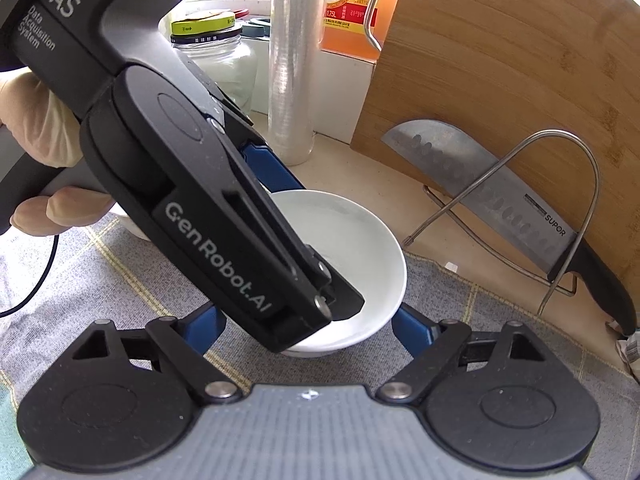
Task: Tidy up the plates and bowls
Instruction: 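Carry the held bowl with the left tool toward the placed bowl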
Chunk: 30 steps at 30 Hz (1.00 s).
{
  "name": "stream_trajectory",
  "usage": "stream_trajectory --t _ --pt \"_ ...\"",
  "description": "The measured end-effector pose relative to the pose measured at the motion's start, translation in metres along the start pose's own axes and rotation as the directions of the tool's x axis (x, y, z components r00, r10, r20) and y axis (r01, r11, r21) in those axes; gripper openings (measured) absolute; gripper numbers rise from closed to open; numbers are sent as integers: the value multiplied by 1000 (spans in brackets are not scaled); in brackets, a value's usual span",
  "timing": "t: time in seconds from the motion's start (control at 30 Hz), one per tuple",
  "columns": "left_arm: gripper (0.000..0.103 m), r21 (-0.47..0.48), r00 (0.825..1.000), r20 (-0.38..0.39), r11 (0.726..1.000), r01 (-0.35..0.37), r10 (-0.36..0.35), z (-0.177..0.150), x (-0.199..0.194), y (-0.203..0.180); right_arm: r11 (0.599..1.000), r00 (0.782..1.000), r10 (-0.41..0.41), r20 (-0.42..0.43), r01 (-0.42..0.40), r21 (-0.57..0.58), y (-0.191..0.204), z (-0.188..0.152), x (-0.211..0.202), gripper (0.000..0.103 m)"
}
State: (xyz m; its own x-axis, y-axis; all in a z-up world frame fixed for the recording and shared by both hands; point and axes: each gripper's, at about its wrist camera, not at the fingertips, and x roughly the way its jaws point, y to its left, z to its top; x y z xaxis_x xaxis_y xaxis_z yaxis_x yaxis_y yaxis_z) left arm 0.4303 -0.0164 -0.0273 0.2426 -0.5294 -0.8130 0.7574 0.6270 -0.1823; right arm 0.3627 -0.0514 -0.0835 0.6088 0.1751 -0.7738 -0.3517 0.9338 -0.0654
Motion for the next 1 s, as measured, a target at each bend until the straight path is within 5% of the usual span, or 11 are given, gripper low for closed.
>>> stream_trajectory --t 1.0 --pt "86 133 996 89 991 -10 -2 -4 -62 -105 994 992 -103 77 99 49 10 -43 -102 92"
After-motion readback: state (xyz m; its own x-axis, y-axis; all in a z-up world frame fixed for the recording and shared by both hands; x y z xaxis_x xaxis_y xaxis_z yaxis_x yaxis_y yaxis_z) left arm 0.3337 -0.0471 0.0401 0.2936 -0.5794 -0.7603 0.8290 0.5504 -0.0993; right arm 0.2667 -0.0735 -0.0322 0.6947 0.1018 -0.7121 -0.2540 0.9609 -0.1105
